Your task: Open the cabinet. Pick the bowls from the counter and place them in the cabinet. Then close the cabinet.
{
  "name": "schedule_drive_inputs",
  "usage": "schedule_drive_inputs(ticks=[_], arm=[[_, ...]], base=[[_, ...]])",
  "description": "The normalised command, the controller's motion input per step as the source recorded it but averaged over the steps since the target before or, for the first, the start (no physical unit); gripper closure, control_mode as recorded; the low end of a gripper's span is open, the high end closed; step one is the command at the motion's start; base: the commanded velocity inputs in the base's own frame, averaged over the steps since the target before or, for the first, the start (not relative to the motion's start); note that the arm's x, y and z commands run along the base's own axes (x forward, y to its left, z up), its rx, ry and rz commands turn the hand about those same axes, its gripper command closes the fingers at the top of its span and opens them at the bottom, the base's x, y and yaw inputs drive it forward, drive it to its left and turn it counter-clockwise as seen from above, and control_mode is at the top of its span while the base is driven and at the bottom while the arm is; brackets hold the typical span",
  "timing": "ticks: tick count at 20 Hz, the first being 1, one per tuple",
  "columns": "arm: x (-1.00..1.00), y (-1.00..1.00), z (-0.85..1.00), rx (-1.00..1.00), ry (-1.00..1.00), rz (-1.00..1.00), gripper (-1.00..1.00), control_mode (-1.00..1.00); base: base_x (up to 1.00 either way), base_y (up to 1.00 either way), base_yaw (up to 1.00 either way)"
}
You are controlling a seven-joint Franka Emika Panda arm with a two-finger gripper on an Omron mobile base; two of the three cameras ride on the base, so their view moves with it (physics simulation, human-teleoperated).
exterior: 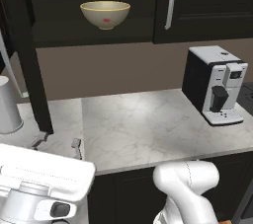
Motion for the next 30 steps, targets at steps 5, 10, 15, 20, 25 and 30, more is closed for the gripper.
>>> schedule_drive_inputs(ticks=[5, 10, 15, 20, 25, 30], arm=[[0.76, -0.85, 0.15, 0.21, 0.05, 0.0, -1.0, -1.0], [-0.58, -0.13, 0.02, 0.04, -0.2, 0.0, -1.0, -1.0], [-0.88, 0.16, 0.0, 0.0, -0.31, 0.0, -1.0, -1.0], [0.37, -0.15, 0.0, 0.02, 0.01, 0.0, -1.0, -1.0], [0.73, -0.19, 0.0, 0.03, 0.07, 0.0, -1.0, -1.0], [0.58, 0.02, 0.0, 0.0, 0.05, 0.0, -1.0, -1.0]], base=[[0.0, 0.0, 0.0], [0.0, 0.0, 0.0], [0.0, 0.0, 0.0], [0.0, 0.0, 0.0], [0.0, 0.0, 0.0], [0.0, 0.0, 0.0]])
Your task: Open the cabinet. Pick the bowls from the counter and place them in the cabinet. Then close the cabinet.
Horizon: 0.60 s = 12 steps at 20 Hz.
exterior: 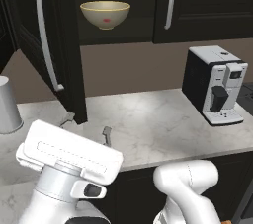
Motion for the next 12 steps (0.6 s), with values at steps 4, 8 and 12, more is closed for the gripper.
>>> schedule_drive_inputs(ticks=[4, 8, 12], arm=[[0.62, 0.0, -0.03, 0.02, 0.08, 0.0, -1.0, -1.0], [0.55, 0.02, -0.21, 0.02, 0.11, 0.0, -1.0, -1.0], [0.39, -0.67, 0.13, 0.13, 0.09, 0.0, -1.0, -1.0]], base=[[0.0, 0.0, 0.0], [0.0, 0.0, 0.0], [0.0, 0.0, 0.0]])
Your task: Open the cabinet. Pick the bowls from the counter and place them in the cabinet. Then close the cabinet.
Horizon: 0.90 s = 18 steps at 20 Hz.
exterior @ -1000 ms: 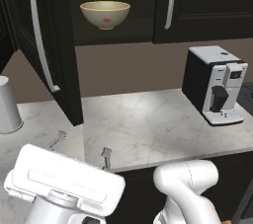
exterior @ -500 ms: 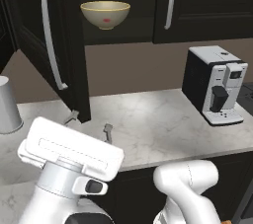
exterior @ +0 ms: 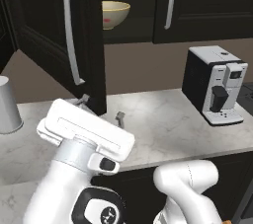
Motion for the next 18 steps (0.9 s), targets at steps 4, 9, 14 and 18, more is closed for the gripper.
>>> schedule_drive_inputs(ticks=[4, 9, 14, 18], arm=[[0.3, -0.89, 0.23, 0.19, 0.06, 0.0, -1.0, -1.0], [0.4, -0.7, 0.14, 0.13, 0.09, 0.0, -1.0, -1.0], [0.29, -0.74, 0.14, 0.11, 0.08, 0.0, -1.0, -1.0], [0.15, -0.69, 0.31, 0.05, 0.06, 0.0, -1.0, -1.0]], base=[[0.0, 0.0, 0.0], [0.0, 0.0, 0.0], [0.0, 0.0, 0.0], [0.0, 0.0, 0.0]])
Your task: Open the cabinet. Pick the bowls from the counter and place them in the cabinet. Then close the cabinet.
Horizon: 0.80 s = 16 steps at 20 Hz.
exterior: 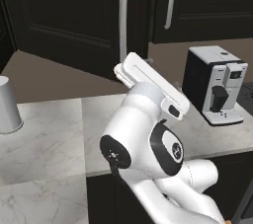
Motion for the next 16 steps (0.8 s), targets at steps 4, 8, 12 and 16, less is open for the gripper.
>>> schedule_drive_inputs(ticks=[4, 8, 12, 16], arm=[[0.3, -0.53, 0.22, 0.0, 0.15, -0.02, -1.0, -1.0], [0.82, -0.13, -0.24, -0.04, 0.45, 0.0, -1.0, -1.0], [1.0, 0.08, -0.96, -0.29, 0.53, -0.03, -1.0, -1.0], [1.0, 0.0, -0.54, -0.3, 0.47, -0.1, -1.0, -1.0]], base=[[0.0, 0.0, 0.0], [0.0, 0.0, 0.0], [0.0, 0.0, 0.0], [0.0, 0.0, 0.0]])
